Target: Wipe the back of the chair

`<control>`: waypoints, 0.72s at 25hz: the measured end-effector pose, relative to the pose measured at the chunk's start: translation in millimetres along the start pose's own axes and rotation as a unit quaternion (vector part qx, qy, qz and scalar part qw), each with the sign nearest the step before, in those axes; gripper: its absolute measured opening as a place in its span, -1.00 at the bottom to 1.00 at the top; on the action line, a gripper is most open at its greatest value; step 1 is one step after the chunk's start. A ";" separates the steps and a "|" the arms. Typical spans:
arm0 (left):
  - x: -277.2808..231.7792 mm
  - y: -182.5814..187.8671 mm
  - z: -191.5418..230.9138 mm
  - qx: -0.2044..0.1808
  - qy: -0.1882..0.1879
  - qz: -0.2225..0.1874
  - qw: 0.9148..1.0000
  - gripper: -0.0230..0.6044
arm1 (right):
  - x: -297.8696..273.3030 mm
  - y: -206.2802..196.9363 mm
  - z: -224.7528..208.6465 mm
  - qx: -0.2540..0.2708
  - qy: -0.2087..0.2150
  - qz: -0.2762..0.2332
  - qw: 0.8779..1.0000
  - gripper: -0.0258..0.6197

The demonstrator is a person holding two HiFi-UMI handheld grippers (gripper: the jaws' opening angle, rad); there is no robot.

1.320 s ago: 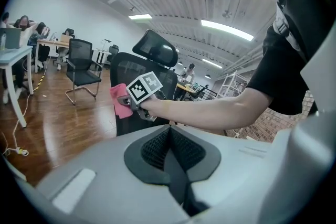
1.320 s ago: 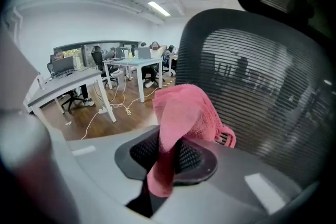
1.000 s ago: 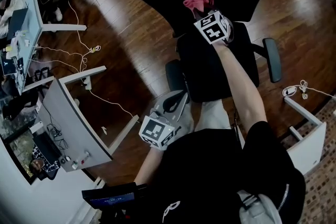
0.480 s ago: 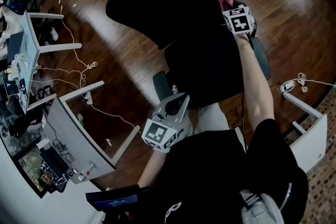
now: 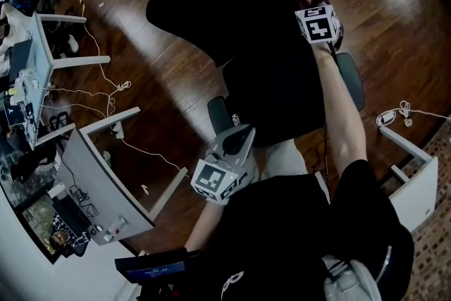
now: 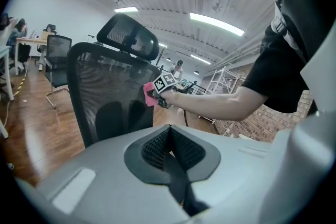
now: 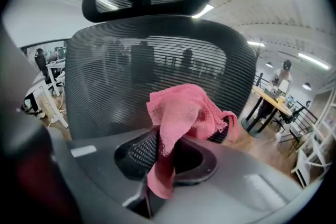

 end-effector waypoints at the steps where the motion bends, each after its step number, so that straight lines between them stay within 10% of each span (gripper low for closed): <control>1: 3.4 -0.1 1.9 0.000 0.002 -0.002 1.000 -0.97 | 1.9 6.5 17.9 0.010 0.012 -0.006 1.000 -0.77; 9: 42.0 -1.7 21.4 0.009 0.022 -0.020 1.000 -0.97 | 22.4 56.6 180.1 0.068 0.127 -0.052 0.988 -0.77; 18: 92.3 -11.7 38.9 0.017 0.050 -0.038 0.998 -0.97 | 67.7 115.1 331.6 0.142 0.267 -0.120 0.946 -0.77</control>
Point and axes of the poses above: the fingertips, and each gripper's own axes: x backward along the fingers, z to its left, y out of its top, the point moved 6 cm from there along x, backward along the fingers, and after that the axes turned 8 degrees about -y, right-handed, at the moved point
